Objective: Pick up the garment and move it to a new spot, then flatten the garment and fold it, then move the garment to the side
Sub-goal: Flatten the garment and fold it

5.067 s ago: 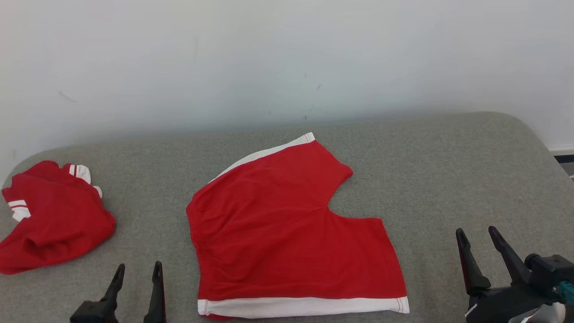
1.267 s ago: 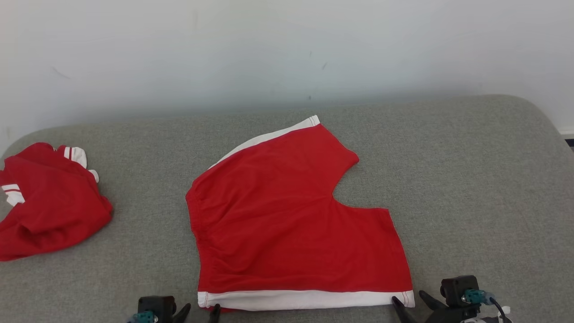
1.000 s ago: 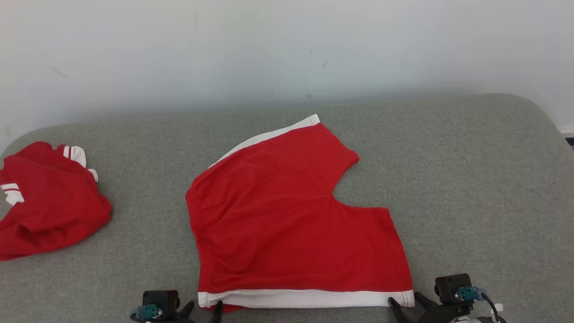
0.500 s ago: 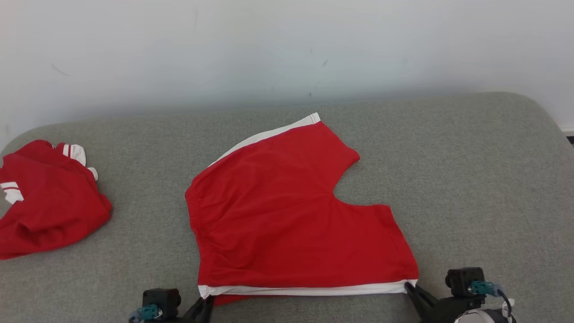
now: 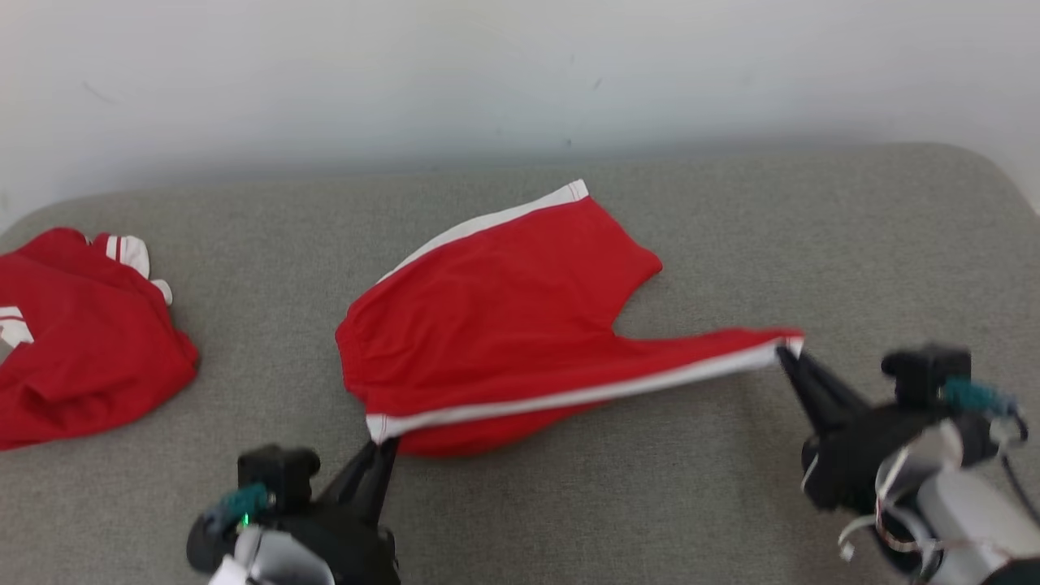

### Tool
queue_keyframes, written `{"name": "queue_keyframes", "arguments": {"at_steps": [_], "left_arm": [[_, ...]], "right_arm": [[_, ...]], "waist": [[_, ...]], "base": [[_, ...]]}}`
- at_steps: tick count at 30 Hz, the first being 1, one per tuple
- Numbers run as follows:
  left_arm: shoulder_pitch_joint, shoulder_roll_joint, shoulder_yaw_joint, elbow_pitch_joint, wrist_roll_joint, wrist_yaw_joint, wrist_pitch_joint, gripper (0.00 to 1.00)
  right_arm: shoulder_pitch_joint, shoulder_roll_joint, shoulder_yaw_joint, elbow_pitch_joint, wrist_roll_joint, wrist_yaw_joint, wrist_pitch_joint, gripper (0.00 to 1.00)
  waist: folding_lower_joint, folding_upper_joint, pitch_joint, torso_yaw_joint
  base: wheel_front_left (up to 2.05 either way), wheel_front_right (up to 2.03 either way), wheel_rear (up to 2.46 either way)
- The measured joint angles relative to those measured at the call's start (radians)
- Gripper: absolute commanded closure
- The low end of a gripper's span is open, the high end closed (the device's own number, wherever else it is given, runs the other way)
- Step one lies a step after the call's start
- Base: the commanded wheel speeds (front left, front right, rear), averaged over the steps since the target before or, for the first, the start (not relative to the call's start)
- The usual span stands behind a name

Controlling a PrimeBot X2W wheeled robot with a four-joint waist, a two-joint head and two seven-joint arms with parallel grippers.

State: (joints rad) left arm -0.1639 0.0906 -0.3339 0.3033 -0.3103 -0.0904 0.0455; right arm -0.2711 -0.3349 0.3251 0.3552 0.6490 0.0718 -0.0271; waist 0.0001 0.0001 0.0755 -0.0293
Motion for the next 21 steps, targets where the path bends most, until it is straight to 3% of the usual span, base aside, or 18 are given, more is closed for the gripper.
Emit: {"name": "queue_keyframes", "arguments": {"at_steps": [9, 21], "left_arm": [[-0.200, 0.005, -0.001, 0.003, -0.043, -0.024, 0.098, 1.00], [-0.466, -0.002, 0.008, 0.132, -0.092, -0.033, 0.201, 1.00]], "right_arm": [[-0.307, -0.054, 0.024, 0.011, -0.036, 0.027, 0.106, 1.00], [-0.635, -0.023, 0.084, 0.204, -0.030, 0.044, 0.247, 1.00]], "waist": [[0.0001, 0.0000, 0.091, 0.033], [0.0002, 0.0001, 0.219, 0.087]], "base": [[0.00, 0.00, 0.00], [0.00, 0.00, 0.00]]}}
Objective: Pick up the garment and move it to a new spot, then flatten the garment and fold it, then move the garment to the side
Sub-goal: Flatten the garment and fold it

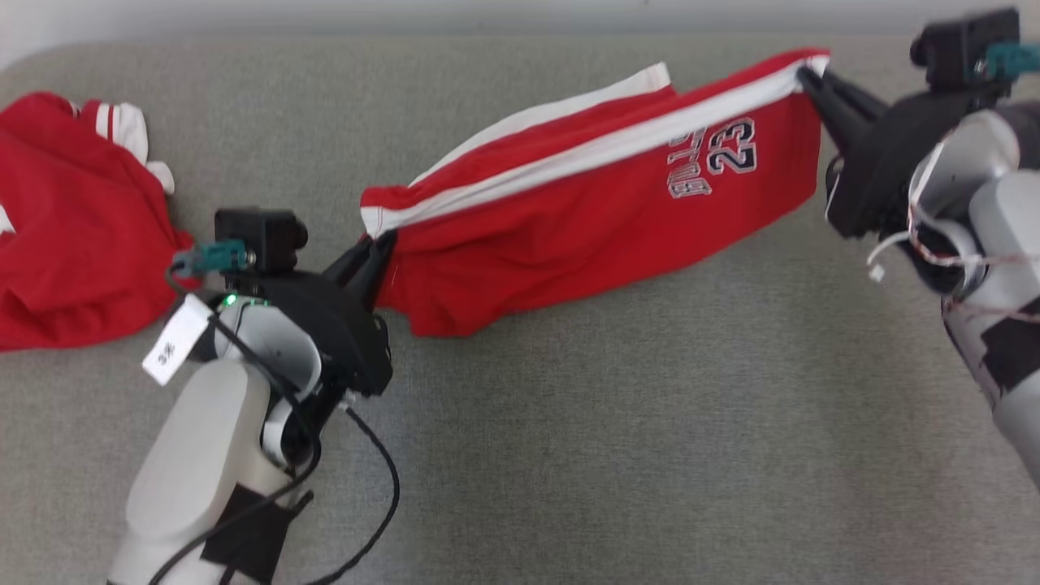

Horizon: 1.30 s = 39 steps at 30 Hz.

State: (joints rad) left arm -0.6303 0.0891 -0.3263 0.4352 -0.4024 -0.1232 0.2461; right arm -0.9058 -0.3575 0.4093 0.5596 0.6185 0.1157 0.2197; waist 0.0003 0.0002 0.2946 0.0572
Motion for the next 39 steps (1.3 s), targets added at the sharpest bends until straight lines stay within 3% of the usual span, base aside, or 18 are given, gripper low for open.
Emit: {"name": "queue_keyframes", "arguments": {"at_steps": [11, 19, 20, 21, 22, 23, 39], "left_arm": [[-0.204, -0.045, -0.010, 0.135, -0.022, 0.000, 0.027, 1.00], [-0.286, -0.059, -0.029, 0.227, -0.040, -0.001, 0.006, 1.00], [-0.288, -0.059, -0.034, 0.239, -0.041, -0.001, 0.002, 1.00], [-0.291, -0.060, -0.037, 0.251, -0.043, -0.001, -0.005, 0.62], [-0.297, -0.060, -0.037, 0.263, -0.046, -0.001, -0.013, 0.00], [-0.301, -0.061, -0.039, 0.271, -0.048, -0.001, -0.019, 0.00], [-0.277, -0.061, -0.047, 0.342, -0.057, -0.001, -0.234, 0.00]], "right_arm": [[-0.213, 0.010, 0.039, 0.168, -0.033, 0.007, 0.027, 1.00], [-0.305, 0.044, 0.067, 0.286, -0.052, 0.008, -0.018, 1.00], [-0.308, 0.051, 0.073, 0.301, -0.054, 0.008, -0.020, 0.92], [-0.312, 0.056, 0.077, 0.316, -0.058, 0.008, -0.028, 0.69], [-0.313, 0.062, 0.082, 0.328, -0.058, 0.008, -0.037, 0.22], [-0.313, 0.067, 0.084, 0.342, -0.058, 0.008, -0.045, 0.00], [-0.254, 0.050, 0.148, 0.407, 0.002, 0.008, -0.199, 0.00]], "waist": [[0.0000, 0.0000, 0.133, 0.060], [-0.0001, 0.0001, 0.202, 0.108], [-0.0001, 0.0001, 0.207, 0.113], [-0.0001, 0.0001, 0.211, 0.118], [-0.0001, 0.0000, 0.214, 0.121], [-0.0001, 0.0000, 0.217, 0.124], [-0.0003, -0.0002, 0.148, 0.113]], "base": [[0.00, 0.00, 0.00], [0.00, 0.00, 0.00], [0.00, 0.00, 0.00], [0.00, 0.00, 0.00], [0.00, 0.00, 0.00], [0.00, 0.00, 0.00], [0.00, 0.00, 0.00]]}}
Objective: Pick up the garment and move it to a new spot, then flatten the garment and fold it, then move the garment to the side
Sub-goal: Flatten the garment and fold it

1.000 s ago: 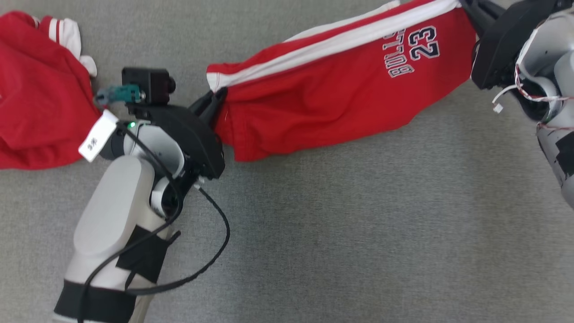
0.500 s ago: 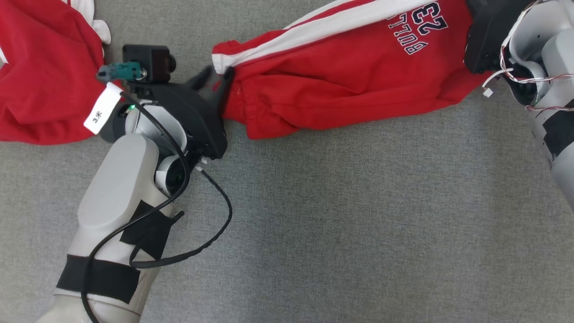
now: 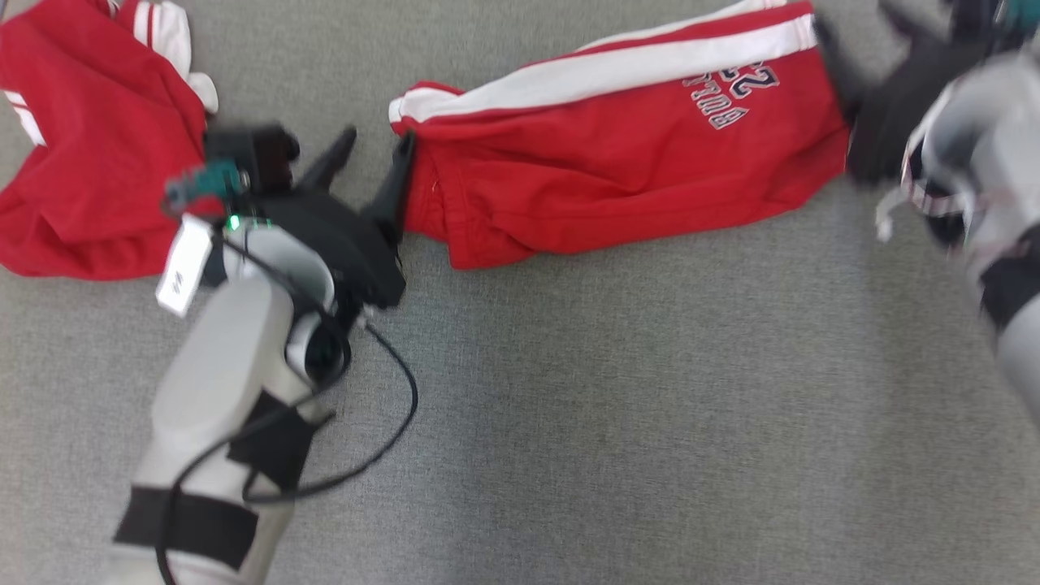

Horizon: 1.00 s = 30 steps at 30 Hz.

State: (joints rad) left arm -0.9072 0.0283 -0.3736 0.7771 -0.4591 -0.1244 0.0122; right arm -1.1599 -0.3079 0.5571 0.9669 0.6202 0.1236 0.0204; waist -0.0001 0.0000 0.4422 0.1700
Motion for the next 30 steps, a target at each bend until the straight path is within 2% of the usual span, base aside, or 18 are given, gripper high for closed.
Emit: {"name": "queue_keyframes", "arguments": {"at_steps": [6, 13, 19, 30], "left_arm": [[0.122, 0.001, -0.027, -0.033, 0.001, 0.000, -0.081, 0.00], [0.144, 0.001, -0.110, -0.070, -0.046, 0.005, -0.118, 0.00], [0.142, 0.002, -0.182, -0.068, -0.077, 0.037, -0.117, 0.00], [0.120, 0.001, -0.239, -0.018, -0.124, 0.082, -0.099, 0.00]], "right_arm": [[0.130, -0.014, 0.034, 0.008, 0.014, 0.001, -0.031, 0.00], [0.138, 0.002, 0.057, 0.008, 0.031, 0.001, -0.045, 0.00], [0.136, 0.020, 0.065, 0.038, 0.037, 0.001, -0.045, 0.00], [0.128, 0.053, 0.080, 0.088, 0.045, 0.001, -0.032, 0.00]], "waist": [[-0.0001, 0.0000, -0.047, -0.012], [-0.0001, 0.0000, -0.062, -0.034], [0.0000, 0.0000, -0.045, -0.037], [-0.0001, 0.0000, -0.023, -0.031]], "base": [[0.00, 0.00, 0.00], [0.00, 0.00, 0.00], [0.00, 0.00, 0.00], [0.00, 0.00, 0.00]]}}
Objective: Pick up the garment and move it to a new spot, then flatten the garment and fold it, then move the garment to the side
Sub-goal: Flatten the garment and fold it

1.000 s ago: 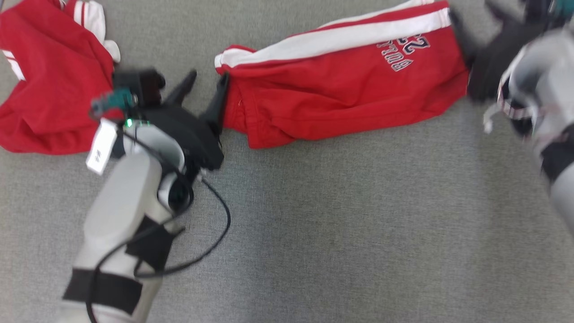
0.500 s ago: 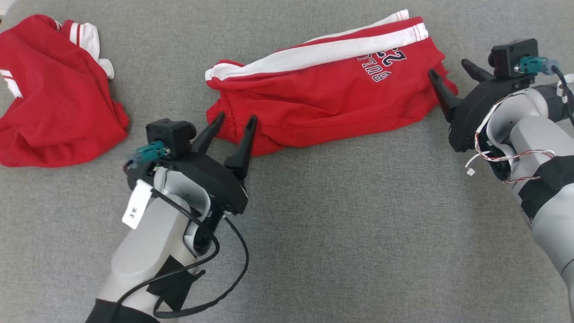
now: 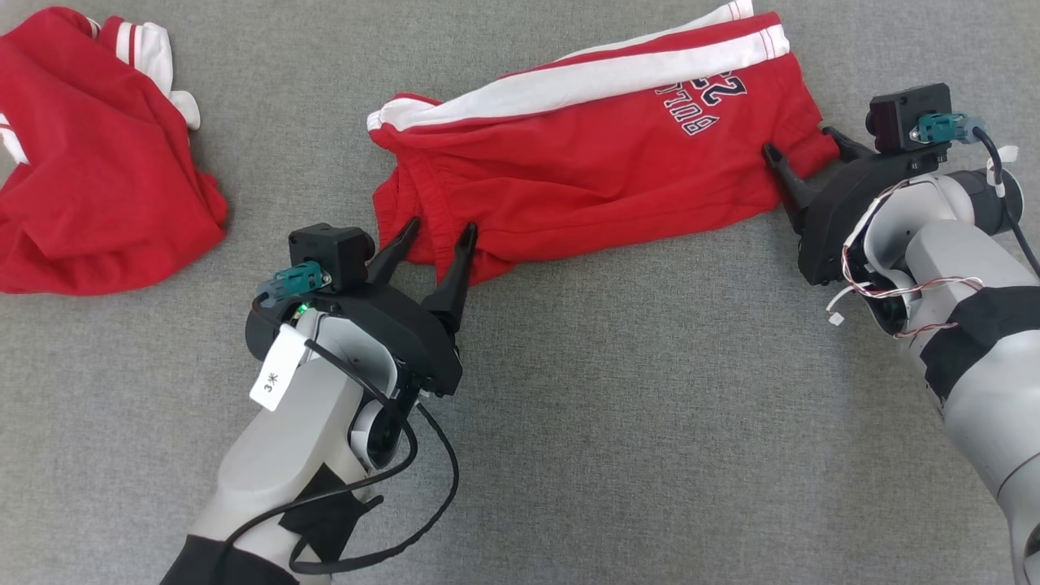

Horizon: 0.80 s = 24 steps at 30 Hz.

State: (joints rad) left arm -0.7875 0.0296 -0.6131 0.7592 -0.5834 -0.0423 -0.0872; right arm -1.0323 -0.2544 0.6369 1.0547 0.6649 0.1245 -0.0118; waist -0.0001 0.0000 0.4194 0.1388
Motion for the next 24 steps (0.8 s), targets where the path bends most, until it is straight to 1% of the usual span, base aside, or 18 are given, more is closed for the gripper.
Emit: {"name": "queue_keyframes", "arguments": {"at_steps": [1, 2, 3, 4, 7, 13, 17, 21, 24], "left_arm": [[-0.002, 0.001, -0.010, 0.002, -0.014, 0.001, 0.003, 0.00], [-0.002, 0.001, -0.010, 0.002, -0.014, 0.001, 0.003, 0.53], [-0.002, 0.000, -0.009, 0.004, -0.025, 0.003, 0.003, 0.71], [-0.003, 0.001, -0.012, 0.004, -0.033, 0.010, 0.003, 1.00], [-0.005, 0.002, -0.022, 0.008, -0.050, 0.025, 0.003, 1.00], [-0.017, 0.003, -0.046, 0.029, -0.068, 0.027, 0.002, 1.00], [-0.016, 0.002, -0.053, 0.040, -0.077, 0.033, -0.007, 1.00], [-0.003, 0.002, -0.053, 0.066, -0.077, 0.023, -0.021, 1.00], [0.036, 0.001, -0.051, 0.075, -0.081, 0.006, -0.038, 1.00]], "right_arm": [[0.000, 0.001, 0.004, 0.000, 0.009, 0.000, 0.000, 0.55], [0.000, 0.001, 0.004, 0.000, 0.009, 0.000, 0.000, 1.00], [0.000, 0.003, 0.006, 0.000, 0.014, 0.000, 0.000, 1.00], [0.000, 0.005, 0.007, 0.000, 0.014, 0.000, 0.000, 1.00], [0.000, 0.011, 0.014, 0.000, 0.021, 0.000, 0.000, 1.00], [0.002, 0.011, 0.023, 0.005, 0.035, 0.000, -0.007, 1.00], [0.026, 0.010, 0.025, 0.002, 0.059, 0.000, -0.034, 1.00], [0.071, 0.005, 0.026, -0.014, 0.086, 0.000, -0.068, 1.00], [0.114, -0.002, 0.025, -0.030, 0.116, 0.000, -0.098, 1.00]], "waist": [[0.0000, 0.0000, 0.001, 0.000], [0.0000, 0.0000, 0.001, 0.000], [0.0000, 0.0000, 0.001, 0.000], [0.0000, 0.0000, 0.000, -0.001], [0.0001, 0.0000, -0.001, -0.003], [0.0002, 0.0000, -0.015, -0.003], [0.0002, 0.0000, -0.034, -0.003], [0.0002, 0.0001, -0.064, -0.004], [0.0002, 0.0000, -0.093, -0.007]], "base": [[0.00, 0.00, 0.00], [0.00, 0.00, 0.00], [0.00, 0.00, 0.00], [0.00, 0.00, 0.00], [0.00, 0.00, 0.00], [0.00, 0.00, 0.00], [0.00, 0.00, 0.00], [0.00, 0.00, 0.00], [0.00, 0.00, 0.00]]}}
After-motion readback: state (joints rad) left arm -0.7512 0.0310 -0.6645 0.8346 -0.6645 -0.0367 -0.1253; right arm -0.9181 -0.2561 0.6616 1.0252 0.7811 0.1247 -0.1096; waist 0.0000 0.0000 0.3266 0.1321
